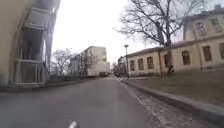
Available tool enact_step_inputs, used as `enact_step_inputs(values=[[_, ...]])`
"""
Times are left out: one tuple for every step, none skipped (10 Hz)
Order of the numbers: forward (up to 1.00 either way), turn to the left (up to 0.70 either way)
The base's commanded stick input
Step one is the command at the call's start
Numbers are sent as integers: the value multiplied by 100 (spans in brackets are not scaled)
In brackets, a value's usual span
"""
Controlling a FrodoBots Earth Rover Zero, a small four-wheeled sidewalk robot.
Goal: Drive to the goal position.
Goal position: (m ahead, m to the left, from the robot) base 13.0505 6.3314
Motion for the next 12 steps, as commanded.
enact_step_inputs(values=[[100,0],[100,0],[100,0],[100,0],[100,0],[100,0],[100,0],[100,0],[100,0],[100,0],[100,0],[100,0]])
